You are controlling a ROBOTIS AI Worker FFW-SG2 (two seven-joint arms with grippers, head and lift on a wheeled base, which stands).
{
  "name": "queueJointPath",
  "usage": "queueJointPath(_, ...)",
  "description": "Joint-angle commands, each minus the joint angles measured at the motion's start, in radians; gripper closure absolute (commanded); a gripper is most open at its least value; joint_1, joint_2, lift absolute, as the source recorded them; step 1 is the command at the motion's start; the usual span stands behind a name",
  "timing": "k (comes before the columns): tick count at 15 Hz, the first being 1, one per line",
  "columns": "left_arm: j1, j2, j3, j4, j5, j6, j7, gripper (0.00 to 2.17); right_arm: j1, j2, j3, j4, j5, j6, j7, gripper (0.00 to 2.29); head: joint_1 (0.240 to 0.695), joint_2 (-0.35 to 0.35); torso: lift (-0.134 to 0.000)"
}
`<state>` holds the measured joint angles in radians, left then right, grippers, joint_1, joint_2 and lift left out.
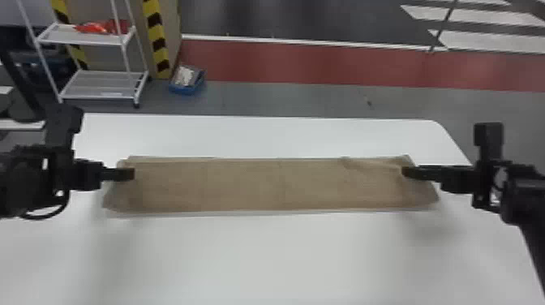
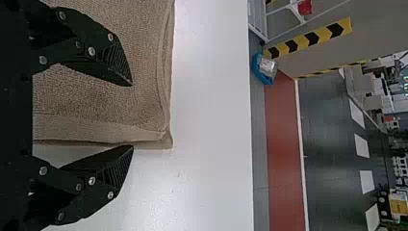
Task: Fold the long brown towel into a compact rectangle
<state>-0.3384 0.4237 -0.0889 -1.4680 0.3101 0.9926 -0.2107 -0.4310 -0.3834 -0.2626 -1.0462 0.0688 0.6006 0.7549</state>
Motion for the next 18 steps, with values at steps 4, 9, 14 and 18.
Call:
queueJointPath(4, -0.001, 0.0, -0.005, 0.0, 0.001, 0.004, 0.01, 0.7, 0.003, 0.0, -0.01, -0.002, -0.003, 0.012, 0.007, 0.8, 0.695, -0.101, -0.123)
queueJointPath(9, 0.006, 0.001, -0.015, -0.014, 0.001, 0.01, 0.031, 1.39, 0.012, -0.003, -0.021, -0.009, -0.007, 0.012, 0.017, 0.82, 0.695, -0.102, -0.123)
queueJointPath(14, 0.022, 0.003, -0.003, -0.057, 0.004, 0.038, 0.031, 1.66, 0.02, -0.005, -0.023, -0.028, -0.009, 0.04, 0.02, 0.82, 0.695, -0.107, -0.123)
queueJointPath(18, 0.032, 0.003, 0.008, -0.086, 0.014, 0.047, 0.027, 1.66, 0.034, -0.003, -0.024, -0.06, -0.017, 0.058, 0.021, 0.82, 0.695, -0.11, -0.123)
